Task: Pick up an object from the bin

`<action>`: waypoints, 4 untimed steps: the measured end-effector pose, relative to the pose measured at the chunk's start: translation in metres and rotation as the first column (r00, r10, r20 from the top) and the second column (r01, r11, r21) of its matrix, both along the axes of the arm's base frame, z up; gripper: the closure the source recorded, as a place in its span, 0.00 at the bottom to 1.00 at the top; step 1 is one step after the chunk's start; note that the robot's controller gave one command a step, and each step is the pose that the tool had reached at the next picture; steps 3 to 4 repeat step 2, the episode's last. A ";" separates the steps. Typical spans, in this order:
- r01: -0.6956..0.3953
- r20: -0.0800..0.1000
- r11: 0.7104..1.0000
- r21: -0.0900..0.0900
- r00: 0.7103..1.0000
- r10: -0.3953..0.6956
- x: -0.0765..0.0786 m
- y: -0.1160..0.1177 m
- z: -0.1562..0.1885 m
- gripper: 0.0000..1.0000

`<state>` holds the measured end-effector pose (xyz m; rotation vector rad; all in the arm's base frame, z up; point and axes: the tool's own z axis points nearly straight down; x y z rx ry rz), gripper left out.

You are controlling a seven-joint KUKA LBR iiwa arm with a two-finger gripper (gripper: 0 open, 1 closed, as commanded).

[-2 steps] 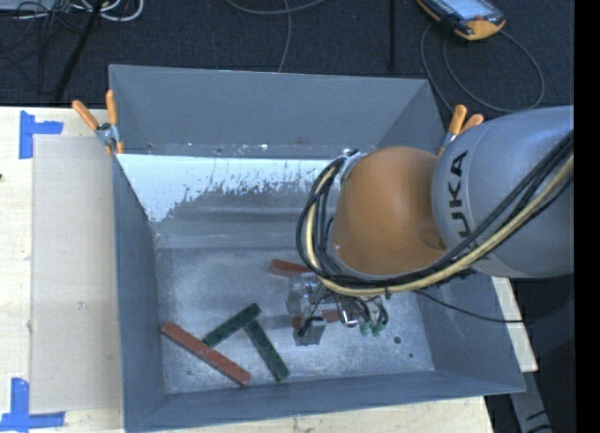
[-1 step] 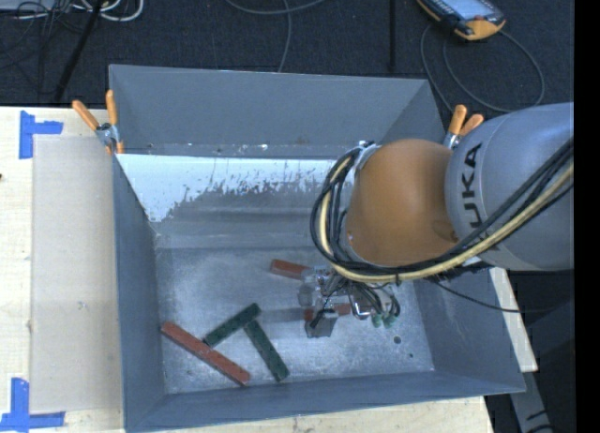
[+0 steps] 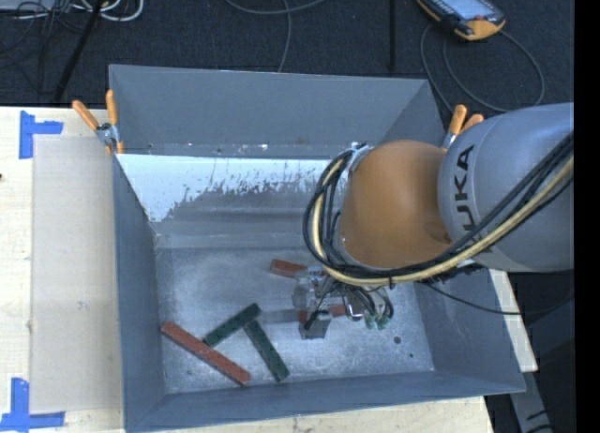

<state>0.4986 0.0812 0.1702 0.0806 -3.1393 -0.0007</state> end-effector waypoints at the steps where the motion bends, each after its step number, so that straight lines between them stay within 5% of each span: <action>1: 0.004 -0.001 1.000 0.000 1.000 -0.004 -0.002 -0.002 0.002 1.00; 2: 0.038 0.002 0.999 0.000 0.999 -0.038 -0.016 -0.014 0.121 1.00; 4: 0.038 0.002 0.999 0.000 0.999 -0.038 -0.016 -0.014 0.121 1.00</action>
Offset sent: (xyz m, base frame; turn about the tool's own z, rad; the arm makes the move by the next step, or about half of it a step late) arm -0.0168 -0.0145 0.1217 0.0409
